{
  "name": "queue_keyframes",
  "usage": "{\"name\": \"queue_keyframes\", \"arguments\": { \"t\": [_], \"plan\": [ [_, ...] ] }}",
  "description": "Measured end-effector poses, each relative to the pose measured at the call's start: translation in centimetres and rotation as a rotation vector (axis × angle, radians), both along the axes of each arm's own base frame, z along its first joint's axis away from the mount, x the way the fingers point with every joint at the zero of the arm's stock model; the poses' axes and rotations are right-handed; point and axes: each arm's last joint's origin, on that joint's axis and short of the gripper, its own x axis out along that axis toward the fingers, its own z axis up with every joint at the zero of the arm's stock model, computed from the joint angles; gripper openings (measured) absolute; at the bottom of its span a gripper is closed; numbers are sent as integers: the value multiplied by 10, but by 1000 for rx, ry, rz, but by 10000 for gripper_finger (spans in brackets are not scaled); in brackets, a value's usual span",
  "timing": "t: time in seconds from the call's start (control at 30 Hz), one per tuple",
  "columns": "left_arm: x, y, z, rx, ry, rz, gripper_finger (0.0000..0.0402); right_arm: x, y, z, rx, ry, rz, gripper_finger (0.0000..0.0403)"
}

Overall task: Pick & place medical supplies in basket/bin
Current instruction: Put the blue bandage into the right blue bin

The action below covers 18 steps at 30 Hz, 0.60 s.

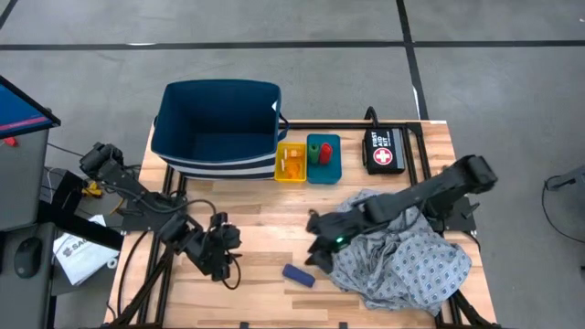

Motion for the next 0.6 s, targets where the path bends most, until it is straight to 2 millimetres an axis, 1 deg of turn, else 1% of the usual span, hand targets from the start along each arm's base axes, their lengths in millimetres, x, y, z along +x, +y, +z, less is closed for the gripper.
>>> {"name": "queue_keyframes", "arguments": {
  "t": [0.17,0.27,0.4,0.5,0.6],
  "plan": [
    [-2,1,-1,22,10,20,168,31,10,-30,43,75,-53,259],
    [-2,1,-1,24,8,22,168,45,18,-49,75,118,-22,271],
    [-4,-1,-1,32,0,16,168,62,34,-56,82,158,24,276],
    [-5,-3,-2,39,-12,16,168,73,43,-64,31,223,49,276],
    [-7,-3,-8,28,-10,35,168,81,52,-64,-38,264,88,276]
  ]
}}
